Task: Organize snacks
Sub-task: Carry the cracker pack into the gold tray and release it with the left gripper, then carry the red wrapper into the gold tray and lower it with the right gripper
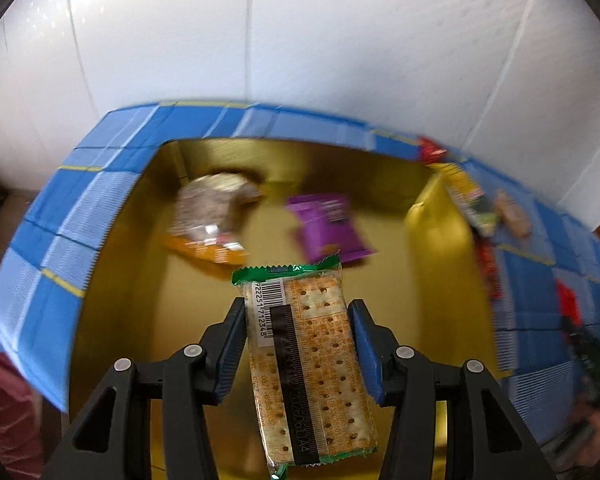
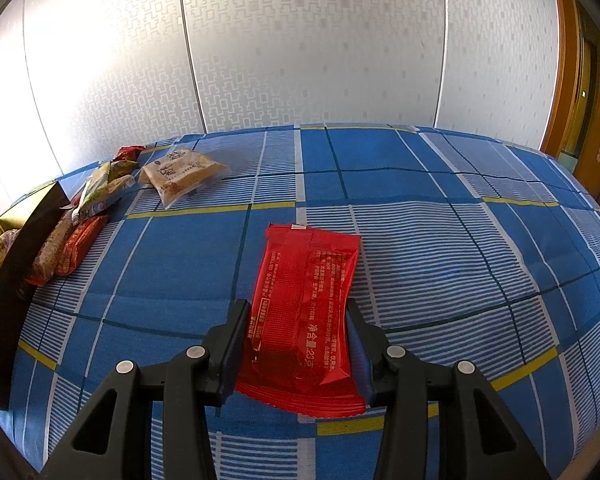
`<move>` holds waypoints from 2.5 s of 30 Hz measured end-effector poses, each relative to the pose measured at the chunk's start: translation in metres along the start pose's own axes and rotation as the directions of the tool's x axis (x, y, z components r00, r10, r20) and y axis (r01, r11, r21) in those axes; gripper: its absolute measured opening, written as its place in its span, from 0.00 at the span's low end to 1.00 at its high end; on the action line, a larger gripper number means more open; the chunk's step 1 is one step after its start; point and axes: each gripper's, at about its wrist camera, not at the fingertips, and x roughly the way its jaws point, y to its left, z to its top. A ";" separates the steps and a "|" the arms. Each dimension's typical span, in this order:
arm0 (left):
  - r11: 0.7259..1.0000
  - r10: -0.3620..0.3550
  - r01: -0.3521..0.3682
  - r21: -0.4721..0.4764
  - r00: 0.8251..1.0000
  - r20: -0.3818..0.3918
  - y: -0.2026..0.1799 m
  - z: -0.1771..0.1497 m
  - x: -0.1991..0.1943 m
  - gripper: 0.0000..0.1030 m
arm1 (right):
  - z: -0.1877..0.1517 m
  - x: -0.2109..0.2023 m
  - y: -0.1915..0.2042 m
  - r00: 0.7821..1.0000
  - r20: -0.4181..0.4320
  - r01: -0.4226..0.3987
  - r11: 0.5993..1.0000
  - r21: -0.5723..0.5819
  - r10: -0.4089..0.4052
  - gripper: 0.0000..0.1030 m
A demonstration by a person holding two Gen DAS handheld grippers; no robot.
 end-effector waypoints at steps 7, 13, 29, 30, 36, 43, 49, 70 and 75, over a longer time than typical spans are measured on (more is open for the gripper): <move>0.993 0.112 -0.110 0.038 0.991 -0.066 0.035 0.006 0.024 0.49 | 0.000 0.000 0.002 1.000 0.003 0.009 1.000 -0.009 -0.009 0.45; 0.985 0.167 -0.162 0.055 0.982 -0.088 0.048 0.008 0.035 0.49 | -0.001 0.000 0.002 1.000 0.005 0.008 1.000 -0.010 -0.008 0.45; 0.965 0.245 -0.241 -0.105 0.969 0.019 0.057 0.002 0.019 0.58 | -0.001 -0.001 0.003 1.000 0.004 0.014 1.000 -0.016 -0.014 0.46; 0.965 0.236 -0.230 -0.124 0.971 0.040 0.056 0.001 0.015 0.64 | -0.001 -0.001 0.003 1.000 0.002 0.015 1.000 -0.016 -0.015 0.46; 0.974 0.083 -0.035 -0.223 0.975 0.208 0.027 -0.011 -0.012 0.73 | -0.001 -0.002 0.001 1.000 0.008 -0.002 1.000 -0.001 0.002 0.46; 0.997 0.040 -0.019 -0.068 0.944 0.326 -0.020 -0.024 -0.017 0.76 | -0.002 -0.004 -0.002 1.000 0.021 -0.021 1.000 0.023 0.021 0.45; 1.000 0.023 -0.017 -0.018 0.919 0.393 -0.014 -0.031 -0.025 0.89 | -0.004 -0.005 -0.005 0.999 0.032 -0.032 0.998 0.046 0.031 0.44; 0.990 0.089 -0.053 -0.128 0.949 0.302 0.026 -0.029 -0.018 0.92 | 0.026 -0.033 0.077 0.987 0.002 -0.160 0.987 -0.018 0.160 0.44; 0.987 0.097 -0.056 -0.148 0.953 0.286 0.034 -0.029 -0.016 0.92 | 0.045 -0.041 0.127 0.968 -0.001 -0.249 0.965 -0.085 0.250 0.44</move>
